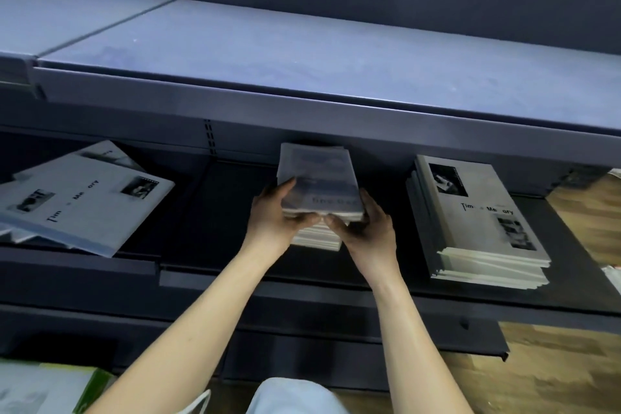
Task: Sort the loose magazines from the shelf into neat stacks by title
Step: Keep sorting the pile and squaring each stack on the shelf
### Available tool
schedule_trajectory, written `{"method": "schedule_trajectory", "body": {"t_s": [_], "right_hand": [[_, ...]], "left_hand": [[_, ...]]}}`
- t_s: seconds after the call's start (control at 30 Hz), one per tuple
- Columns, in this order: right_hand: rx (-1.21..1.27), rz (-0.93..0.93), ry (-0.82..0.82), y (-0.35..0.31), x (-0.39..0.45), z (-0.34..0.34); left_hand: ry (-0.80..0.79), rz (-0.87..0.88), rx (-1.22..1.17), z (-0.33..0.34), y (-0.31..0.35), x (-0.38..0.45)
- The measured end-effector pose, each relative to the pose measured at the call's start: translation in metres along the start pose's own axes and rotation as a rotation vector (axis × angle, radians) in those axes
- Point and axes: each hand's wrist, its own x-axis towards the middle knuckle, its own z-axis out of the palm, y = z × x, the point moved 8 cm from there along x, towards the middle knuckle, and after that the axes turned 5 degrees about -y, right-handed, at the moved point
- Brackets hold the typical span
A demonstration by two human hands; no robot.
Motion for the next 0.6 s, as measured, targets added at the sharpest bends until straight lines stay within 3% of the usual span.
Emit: {"method": "schedule_trajectory", "body": {"t_s": [0.17,0.37,0.6], "right_hand": [[-0.119,0.035,0.075,-0.001,0.005,-0.003],[-0.06,0.055,0.071,0.004,0.011,0.011],[0.026,0.075,0.025,0.011,0.015,0.027]], "left_hand": [[0.042,0.018,0.094,-0.002,0.001,0.011],[0.069,0.026,0.26,0.002,-0.008,0.022],[0.018,0.001,0.144,0.01,-0.013,0.026]]}}
